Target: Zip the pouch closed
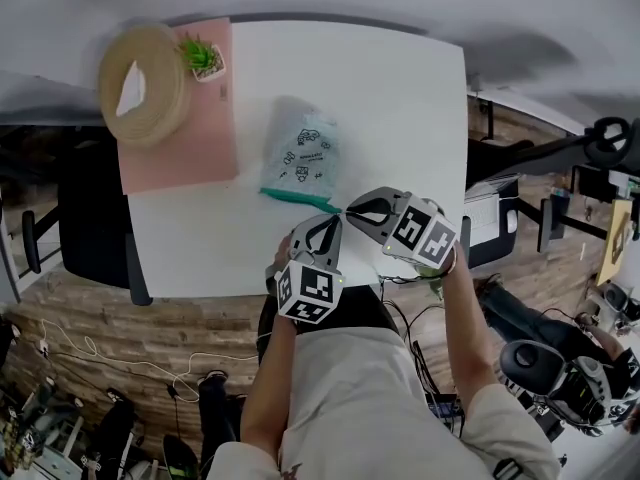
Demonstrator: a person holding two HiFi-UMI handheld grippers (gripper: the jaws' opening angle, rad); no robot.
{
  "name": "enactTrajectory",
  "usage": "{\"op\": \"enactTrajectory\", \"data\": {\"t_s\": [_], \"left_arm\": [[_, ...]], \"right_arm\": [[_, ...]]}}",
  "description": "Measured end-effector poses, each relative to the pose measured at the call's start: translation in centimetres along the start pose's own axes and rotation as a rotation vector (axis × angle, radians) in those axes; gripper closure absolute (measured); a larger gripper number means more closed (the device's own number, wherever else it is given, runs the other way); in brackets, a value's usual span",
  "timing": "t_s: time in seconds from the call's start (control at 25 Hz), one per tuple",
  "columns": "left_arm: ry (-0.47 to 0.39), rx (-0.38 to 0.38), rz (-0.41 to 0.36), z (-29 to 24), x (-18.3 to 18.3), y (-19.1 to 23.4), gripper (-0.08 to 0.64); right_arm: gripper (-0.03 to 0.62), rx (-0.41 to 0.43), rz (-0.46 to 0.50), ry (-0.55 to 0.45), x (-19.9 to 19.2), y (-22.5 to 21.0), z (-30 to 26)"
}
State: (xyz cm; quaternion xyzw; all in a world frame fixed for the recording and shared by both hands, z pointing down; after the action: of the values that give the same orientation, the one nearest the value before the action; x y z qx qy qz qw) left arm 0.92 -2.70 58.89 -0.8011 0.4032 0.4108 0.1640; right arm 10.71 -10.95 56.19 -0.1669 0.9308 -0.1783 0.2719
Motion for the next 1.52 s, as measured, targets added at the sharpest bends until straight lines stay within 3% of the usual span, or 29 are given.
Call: {"op": "enactTrajectory", "data": {"t_s": [0.52,1.52], "left_arm": [[0.002,-0.003,0.026,0.5,-0.3,0.6,0.561],[0.031,0.072,0.067,1.5,-1.7,3.0,0.561]], "right_arm": [[0.585,-0.01,-0.014,0.025,-0.1,0.3,-0.3],[0.588,-0.059,-0.022,0.058,0.0,0.5,-0.4]]}}
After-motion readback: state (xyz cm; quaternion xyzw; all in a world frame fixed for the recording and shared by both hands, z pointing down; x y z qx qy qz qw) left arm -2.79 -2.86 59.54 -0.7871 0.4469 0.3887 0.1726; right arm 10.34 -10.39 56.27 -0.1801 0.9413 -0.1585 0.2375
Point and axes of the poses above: the fingertips, and each gripper's own axes: z backward along the fingers, y to its left, x out of its top, the point moved 9 cm from there along z, backward along the fingers, and after that the axes turned 11 degrees about -z, right-handed, at the moved point
